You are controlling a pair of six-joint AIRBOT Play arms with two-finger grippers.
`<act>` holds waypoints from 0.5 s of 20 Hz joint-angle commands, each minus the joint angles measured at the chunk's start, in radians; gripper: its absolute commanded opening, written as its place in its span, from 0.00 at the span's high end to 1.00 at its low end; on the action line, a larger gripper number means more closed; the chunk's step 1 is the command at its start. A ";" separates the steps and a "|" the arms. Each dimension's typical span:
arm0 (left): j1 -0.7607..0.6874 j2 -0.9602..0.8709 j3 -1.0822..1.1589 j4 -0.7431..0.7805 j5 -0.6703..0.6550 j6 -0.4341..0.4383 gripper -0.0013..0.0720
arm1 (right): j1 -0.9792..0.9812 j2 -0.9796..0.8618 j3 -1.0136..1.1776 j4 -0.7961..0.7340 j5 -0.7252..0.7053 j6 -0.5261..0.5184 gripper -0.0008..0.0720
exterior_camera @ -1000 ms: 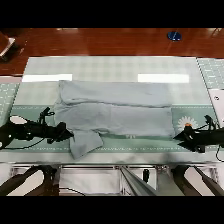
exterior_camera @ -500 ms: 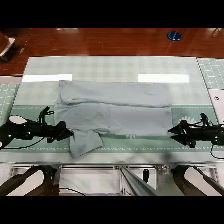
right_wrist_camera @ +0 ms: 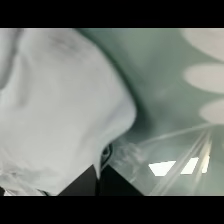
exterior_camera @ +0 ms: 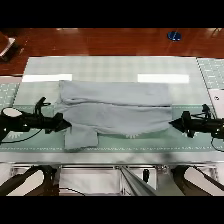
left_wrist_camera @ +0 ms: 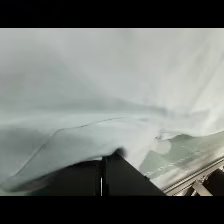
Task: Fold the shirts.
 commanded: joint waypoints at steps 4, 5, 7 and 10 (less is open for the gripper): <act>0.000 -0.056 0.296 -0.016 0.019 -0.050 0.96 | 0.030 -0.028 0.232 0.029 0.076 -0.025 0.96; 0.000 -0.096 0.356 -0.016 0.018 -0.064 0.96 | 0.067 -0.052 0.271 0.030 0.069 -0.022 0.96; -0.001 -0.187 0.476 -0.016 0.009 -0.097 0.96 | 0.139 -0.109 0.355 0.029 0.016 -0.007 0.96; -0.023 -0.326 0.653 -0.017 0.009 -0.108 0.96 | 0.188 -0.210 0.483 0.030 -0.048 0.051 0.96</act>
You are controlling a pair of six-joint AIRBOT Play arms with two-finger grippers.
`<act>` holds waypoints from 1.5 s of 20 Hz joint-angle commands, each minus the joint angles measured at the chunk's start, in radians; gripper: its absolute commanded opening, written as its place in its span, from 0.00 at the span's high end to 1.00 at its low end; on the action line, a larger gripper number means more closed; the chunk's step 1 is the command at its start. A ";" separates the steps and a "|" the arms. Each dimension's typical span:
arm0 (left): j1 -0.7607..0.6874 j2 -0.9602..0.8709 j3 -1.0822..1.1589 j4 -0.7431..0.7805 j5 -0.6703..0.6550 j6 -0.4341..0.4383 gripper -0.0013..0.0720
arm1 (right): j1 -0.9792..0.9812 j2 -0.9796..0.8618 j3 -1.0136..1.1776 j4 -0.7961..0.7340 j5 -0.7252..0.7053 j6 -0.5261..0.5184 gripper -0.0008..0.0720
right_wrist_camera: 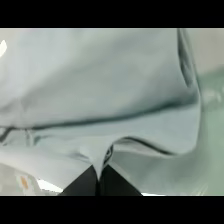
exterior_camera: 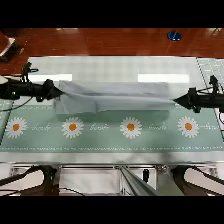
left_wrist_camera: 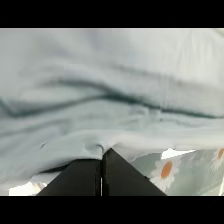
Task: Fold the shirts.
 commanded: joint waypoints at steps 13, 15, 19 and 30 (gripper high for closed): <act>-0.058 -0.481 0.464 0.011 -0.072 -0.045 0.29 | 0.122 -0.365 0.334 0.030 -0.171 -0.001 0.42; -0.003 -0.476 0.520 0.061 -0.190 -0.036 0.29 | 0.074 -0.336 0.339 0.003 -0.156 0.009 0.42; 0.132 -0.343 0.474 0.167 -0.203 -0.080 0.29 | -0.038 -0.295 0.331 -0.174 -0.070 0.095 0.42; -0.145 0.058 -0.025 0.019 0.245 0.100 0.29 | 0.112 -0.476 0.289 -0.022 -0.109 0.062 0.42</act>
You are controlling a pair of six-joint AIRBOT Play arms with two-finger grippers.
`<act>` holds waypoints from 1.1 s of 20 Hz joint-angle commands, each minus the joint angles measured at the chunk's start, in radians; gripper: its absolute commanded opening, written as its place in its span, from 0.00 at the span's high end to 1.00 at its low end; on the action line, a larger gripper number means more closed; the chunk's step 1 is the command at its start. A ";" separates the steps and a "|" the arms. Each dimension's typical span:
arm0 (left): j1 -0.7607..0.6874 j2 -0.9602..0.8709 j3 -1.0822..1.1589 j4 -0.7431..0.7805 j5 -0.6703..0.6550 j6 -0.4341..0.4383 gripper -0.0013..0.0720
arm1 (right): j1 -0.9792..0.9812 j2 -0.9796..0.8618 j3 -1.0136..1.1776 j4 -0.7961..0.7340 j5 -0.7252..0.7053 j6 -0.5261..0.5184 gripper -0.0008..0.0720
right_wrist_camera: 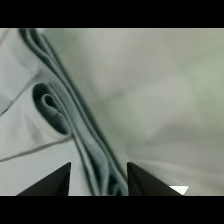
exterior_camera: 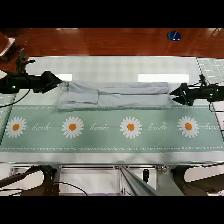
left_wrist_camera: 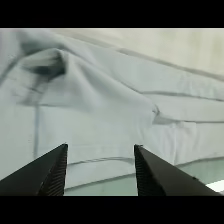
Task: Fold the shirts.
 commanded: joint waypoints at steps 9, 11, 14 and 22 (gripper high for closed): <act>-0.311 0.010 -0.047 -0.061 0.189 0.032 0.96 | 0.093 0.232 0.066 -0.193 0.097 -0.033 0.96; -0.401 -0.027 -0.030 -0.059 0.254 -0.029 0.96 | 0.094 0.414 0.002 -0.284 0.110 -0.014 0.96; -0.560 -0.170 0.093 -0.060 0.257 -0.073 0.96 | 0.094 0.696 -0.114 -0.312 0.118 0.023 0.96; -0.923 -0.571 0.539 -0.060 0.148 -0.247 0.96 | 0.094 1.114 -0.193 -0.259 0.253 0.093 0.96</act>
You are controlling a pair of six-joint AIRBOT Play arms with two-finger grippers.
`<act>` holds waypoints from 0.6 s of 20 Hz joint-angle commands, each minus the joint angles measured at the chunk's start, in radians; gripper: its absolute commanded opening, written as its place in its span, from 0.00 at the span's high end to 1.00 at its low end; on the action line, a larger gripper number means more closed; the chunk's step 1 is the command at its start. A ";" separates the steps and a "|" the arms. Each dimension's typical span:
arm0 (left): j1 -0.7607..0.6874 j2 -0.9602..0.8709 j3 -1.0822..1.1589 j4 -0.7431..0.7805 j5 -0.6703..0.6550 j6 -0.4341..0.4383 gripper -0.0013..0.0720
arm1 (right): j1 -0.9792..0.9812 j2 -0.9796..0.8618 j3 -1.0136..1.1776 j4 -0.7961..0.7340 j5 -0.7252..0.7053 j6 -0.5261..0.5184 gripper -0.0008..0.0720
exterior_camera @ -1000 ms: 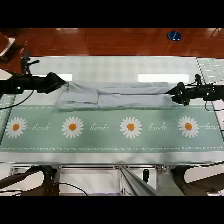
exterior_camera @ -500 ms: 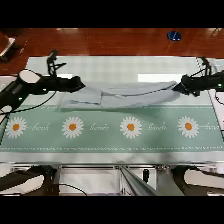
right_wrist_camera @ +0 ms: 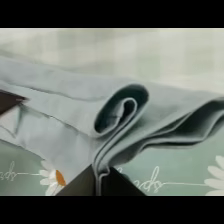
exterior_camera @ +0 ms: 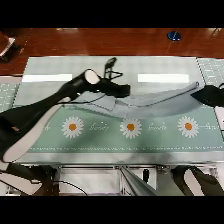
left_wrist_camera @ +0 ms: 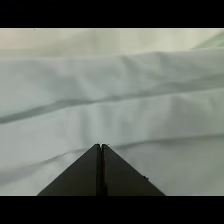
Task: Fold the shirts.
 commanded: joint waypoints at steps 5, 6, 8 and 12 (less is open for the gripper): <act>-0.278 -0.197 0.178 -0.110 -0.071 -0.082 0.96 | 0.001 0.152 -0.015 0.129 0.053 0.021 0.96; -0.293 -0.196 0.182 -0.111 -0.072 -0.066 0.96 | 0.001 0.152 -0.015 0.127 0.048 0.021 0.96; -0.268 -0.191 0.199 -0.110 -0.113 -0.056 0.96 | 0.001 0.152 -0.015 0.129 0.049 0.021 0.96; -0.034 -0.105 0.169 0.032 -0.249 -0.097 0.96 | 0.026 0.143 -0.015 0.137 0.028 0.034 0.96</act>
